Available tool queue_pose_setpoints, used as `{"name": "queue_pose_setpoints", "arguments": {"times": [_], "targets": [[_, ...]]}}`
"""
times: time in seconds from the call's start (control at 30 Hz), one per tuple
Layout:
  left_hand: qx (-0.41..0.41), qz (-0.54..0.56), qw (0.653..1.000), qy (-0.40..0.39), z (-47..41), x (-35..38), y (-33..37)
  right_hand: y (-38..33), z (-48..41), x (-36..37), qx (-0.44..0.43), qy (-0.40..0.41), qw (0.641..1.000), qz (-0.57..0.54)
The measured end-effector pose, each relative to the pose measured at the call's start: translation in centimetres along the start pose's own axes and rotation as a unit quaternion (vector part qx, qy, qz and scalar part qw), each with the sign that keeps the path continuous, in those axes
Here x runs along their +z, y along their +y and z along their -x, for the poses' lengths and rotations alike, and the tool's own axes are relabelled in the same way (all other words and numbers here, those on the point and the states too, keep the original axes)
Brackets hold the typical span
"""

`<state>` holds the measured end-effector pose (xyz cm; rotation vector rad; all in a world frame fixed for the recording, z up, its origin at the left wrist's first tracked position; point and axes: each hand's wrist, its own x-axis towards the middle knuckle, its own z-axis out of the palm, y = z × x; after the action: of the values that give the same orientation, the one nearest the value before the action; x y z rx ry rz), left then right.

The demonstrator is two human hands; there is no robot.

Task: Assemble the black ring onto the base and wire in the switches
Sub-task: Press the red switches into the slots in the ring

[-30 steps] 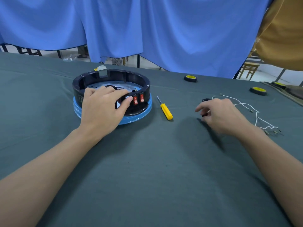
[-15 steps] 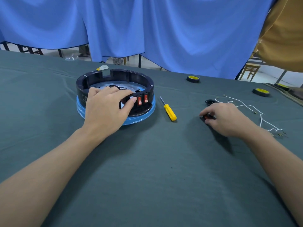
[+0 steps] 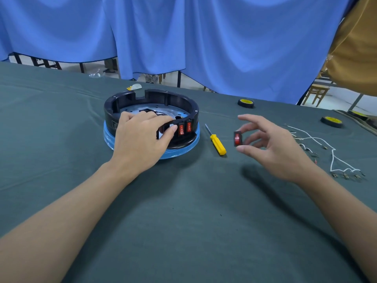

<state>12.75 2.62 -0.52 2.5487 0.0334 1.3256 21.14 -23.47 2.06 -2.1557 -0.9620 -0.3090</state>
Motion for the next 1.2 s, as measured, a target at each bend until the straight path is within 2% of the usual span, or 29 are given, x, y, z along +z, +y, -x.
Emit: {"name": "queue_pose_setpoints", "arguments": {"times": [0.17, 0.3, 0.5, 0.67, 0.83, 1.0, 1.1, 1.2], "targets": [[-0.003, 0.013, 1.0, -0.003, -0.1, -0.2, -0.1, -2.1, 0.6, 2.2, -0.033, 0.0, 0.992, -0.124], [-0.003, 0.01, 1.0, -0.001, -0.1, -0.3, -0.3, -2.4, 0.9, 3.0, -0.063, 0.001, 0.992, -0.105], [-0.002, 0.005, 1.0, 0.001, -0.1, -0.2, -0.2, -2.7, 1.0, 3.3, -0.076, -0.013, 0.985, -0.155], [-0.001, 0.035, 0.999, -0.008, -0.3, -0.4, -0.3, -2.7, 1.1, 3.6, -0.058, -0.014, 0.983, -0.173], [0.004, 0.057, 0.997, -0.043, -0.7, -1.2, -0.8, -2.7, 1.2, 3.9, -0.01, 0.02, 0.981, -0.192], [0.007, 0.061, 0.995, -0.08, -1.1, -2.0, -1.5, -3.5, 0.6, 4.5, 0.018, 0.019, 0.96, -0.279], [0.011, 0.061, 0.995, -0.08, -1.0, -2.0, -1.5, -4.2, -0.7, 5.2, -0.006, 0.007, 0.964, -0.265], [0.008, 0.056, 0.995, -0.078, -0.9, -1.9, -1.6, -5.1, -2.1, 6.2, -0.059, 0.016, 0.978, -0.201]]}}
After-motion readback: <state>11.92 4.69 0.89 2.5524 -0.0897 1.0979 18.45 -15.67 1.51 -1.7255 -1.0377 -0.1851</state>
